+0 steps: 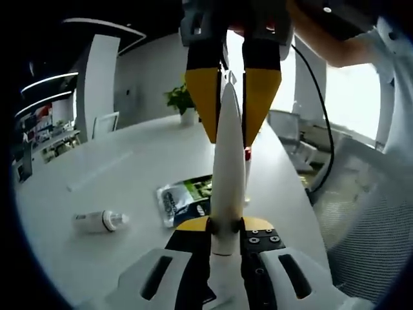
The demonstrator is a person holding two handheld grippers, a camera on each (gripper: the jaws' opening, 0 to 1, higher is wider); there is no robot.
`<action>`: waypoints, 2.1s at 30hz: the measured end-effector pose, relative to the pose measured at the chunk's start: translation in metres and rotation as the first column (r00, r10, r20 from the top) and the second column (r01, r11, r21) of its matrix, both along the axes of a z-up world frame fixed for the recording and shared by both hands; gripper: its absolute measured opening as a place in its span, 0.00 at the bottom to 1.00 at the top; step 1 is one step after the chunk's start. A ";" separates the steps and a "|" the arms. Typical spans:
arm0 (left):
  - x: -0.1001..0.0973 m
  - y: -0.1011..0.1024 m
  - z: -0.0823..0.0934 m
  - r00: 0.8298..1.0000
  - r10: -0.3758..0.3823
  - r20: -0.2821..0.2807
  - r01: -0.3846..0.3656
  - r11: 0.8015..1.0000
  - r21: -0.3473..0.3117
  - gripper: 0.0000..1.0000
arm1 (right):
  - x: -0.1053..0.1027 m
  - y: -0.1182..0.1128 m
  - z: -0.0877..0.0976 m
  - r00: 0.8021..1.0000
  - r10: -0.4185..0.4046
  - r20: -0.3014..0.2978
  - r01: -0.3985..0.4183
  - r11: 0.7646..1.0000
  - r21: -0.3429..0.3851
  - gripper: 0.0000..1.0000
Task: Arrange the skincare products in the storage area until every visible bottle or jar stands upright without overlapping.
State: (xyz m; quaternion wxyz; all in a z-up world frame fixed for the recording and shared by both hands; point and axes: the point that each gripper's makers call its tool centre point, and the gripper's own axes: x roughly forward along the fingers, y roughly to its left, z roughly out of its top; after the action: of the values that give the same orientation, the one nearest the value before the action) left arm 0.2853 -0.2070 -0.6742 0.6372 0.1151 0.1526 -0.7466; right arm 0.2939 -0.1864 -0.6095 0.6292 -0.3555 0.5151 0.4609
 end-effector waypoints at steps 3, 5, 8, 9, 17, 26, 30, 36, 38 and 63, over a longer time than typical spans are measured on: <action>-0.001 -0.002 0.000 1.000 -0.013 0.008 0.013 1.000 -0.002 0.13 | 0.000 -0.002 0.000 1.000 -0.007 -0.004 0.007 1.000 -0.002 0.08; -0.002 -0.002 0.000 1.000 -0.022 0.009 0.022 1.000 -0.007 0.13 | 0.000 -0.003 0.000 1.000 -0.016 -0.009 0.016 1.000 0.000 0.08; -0.002 -0.003 0.000 0.999 -0.032 0.011 0.032 0.999 -0.013 0.14 | -0.001 -0.004 0.000 1.000 -0.020 -0.009 0.020 1.000 -0.002 0.08; -0.002 -0.003 0.000 0.999 -0.034 0.012 0.035 0.999 -0.015 0.14 | -0.001 -0.004 -0.001 1.000 -0.021 -0.009 0.021 1.000 -0.002 0.08; -0.003 -0.006 -0.008 0.998 -0.044 0.037 0.044 0.999 0.002 0.16 | -0.002 -0.006 -0.002 1.000 -0.025 -0.011 0.025 1.000 0.004 0.08; -0.003 -0.006 -0.010 0.999 -0.036 0.039 0.036 0.999 0.010 0.17 | -0.007 -0.008 -0.008 1.000 -0.006 0.003 0.006 1.000 0.015 0.19; -0.003 -0.008 -0.006 0.999 -0.027 0.042 0.027 1.000 -0.003 0.21 | -0.005 -0.010 -0.005 1.000 -0.005 0.025 0.005 1.000 0.019 0.25; -0.002 -0.006 0.004 0.998 -0.011 0.060 0.013 1.000 -0.020 0.29 | -0.007 -0.009 -0.003 0.999 0.005 0.051 -0.007 0.999 0.045 0.41; -0.003 -0.004 0.008 0.998 -0.012 0.056 0.013 1.000 -0.019 0.33 | -0.007 -0.010 -0.004 0.998 0.001 0.057 -0.003 0.999 0.040 0.48; -0.004 0.028 0.049 0.996 0.073 0.043 -0.071 0.997 -0.035 0.74 | -0.006 -0.023 0.013 0.971 -0.152 0.183 0.126 0.981 0.149 0.96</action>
State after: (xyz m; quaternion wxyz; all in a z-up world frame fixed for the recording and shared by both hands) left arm 0.2810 -0.1794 -0.6250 0.6686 0.1154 0.1302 -0.7229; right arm 0.2880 -0.2096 -0.5965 0.7298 -0.3176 0.4426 0.4130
